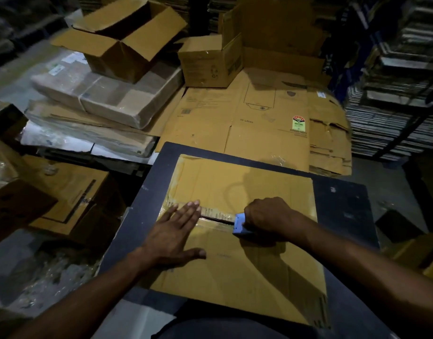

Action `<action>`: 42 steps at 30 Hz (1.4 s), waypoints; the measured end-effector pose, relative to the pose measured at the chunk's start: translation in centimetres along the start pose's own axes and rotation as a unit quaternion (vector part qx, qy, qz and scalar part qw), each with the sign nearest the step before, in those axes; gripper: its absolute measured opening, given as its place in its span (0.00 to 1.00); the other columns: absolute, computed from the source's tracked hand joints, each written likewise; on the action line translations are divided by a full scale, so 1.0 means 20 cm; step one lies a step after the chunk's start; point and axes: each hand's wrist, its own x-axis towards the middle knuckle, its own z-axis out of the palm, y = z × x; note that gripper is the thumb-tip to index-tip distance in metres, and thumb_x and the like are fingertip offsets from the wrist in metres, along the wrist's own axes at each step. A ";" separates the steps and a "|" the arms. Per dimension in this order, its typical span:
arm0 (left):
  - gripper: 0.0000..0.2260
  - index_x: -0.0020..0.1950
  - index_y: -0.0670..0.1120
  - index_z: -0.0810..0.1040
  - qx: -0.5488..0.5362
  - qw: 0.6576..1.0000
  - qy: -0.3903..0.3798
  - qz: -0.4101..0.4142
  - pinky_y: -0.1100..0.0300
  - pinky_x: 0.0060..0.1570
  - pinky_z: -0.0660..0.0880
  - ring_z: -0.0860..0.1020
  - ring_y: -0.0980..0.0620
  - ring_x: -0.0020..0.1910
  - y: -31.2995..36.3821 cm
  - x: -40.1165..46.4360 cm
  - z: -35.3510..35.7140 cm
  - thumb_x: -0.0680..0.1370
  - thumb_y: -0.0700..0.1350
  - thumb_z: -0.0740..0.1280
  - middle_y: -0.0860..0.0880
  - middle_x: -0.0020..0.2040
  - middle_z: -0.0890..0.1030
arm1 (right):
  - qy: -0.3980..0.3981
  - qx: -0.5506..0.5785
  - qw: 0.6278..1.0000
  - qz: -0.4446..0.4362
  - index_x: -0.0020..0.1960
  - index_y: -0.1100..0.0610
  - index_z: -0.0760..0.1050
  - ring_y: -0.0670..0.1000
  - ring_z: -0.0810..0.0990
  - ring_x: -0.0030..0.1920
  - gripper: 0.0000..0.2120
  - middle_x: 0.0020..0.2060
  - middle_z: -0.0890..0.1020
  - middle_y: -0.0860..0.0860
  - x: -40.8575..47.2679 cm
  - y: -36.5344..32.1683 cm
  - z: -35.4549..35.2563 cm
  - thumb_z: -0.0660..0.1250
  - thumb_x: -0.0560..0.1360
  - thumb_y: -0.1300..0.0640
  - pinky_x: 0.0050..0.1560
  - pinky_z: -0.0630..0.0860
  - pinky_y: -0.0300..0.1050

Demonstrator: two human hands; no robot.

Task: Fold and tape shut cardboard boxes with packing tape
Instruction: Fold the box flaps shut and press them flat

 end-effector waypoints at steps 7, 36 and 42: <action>0.59 0.89 0.43 0.40 -0.053 0.998 0.007 0.036 0.37 0.85 0.40 0.35 0.49 0.88 0.35 0.16 -0.05 0.75 0.86 0.45 0.46 0.89 0.37 | 0.013 0.010 1.000 -0.005 0.47 0.51 0.70 0.55 0.79 0.43 0.14 0.45 0.77 0.51 -0.02 0.02 0.01 0.63 0.84 0.41 0.43 0.76 0.49; 0.58 0.88 0.45 0.34 -0.115 0.990 0.002 0.078 0.37 0.84 0.36 0.30 0.50 0.86 0.95 0.33 -0.08 0.75 0.86 0.46 0.46 0.89 0.35 | -0.006 0.010 1.000 -0.026 0.59 0.55 0.81 0.57 0.82 0.47 0.20 0.52 0.81 0.54 -0.34 0.36 0.22 0.63 0.85 0.39 0.40 0.73 0.49; 0.54 0.89 0.46 0.36 -0.089 0.995 0.024 0.041 0.39 0.86 0.43 0.33 0.50 0.87 0.88 0.34 0.04 0.78 0.83 0.49 0.48 0.89 0.36 | 0.057 0.045 0.997 -0.031 0.57 0.56 0.80 0.62 0.83 0.53 0.17 0.56 0.83 0.57 -0.30 0.27 0.21 0.63 0.85 0.42 0.48 0.77 0.51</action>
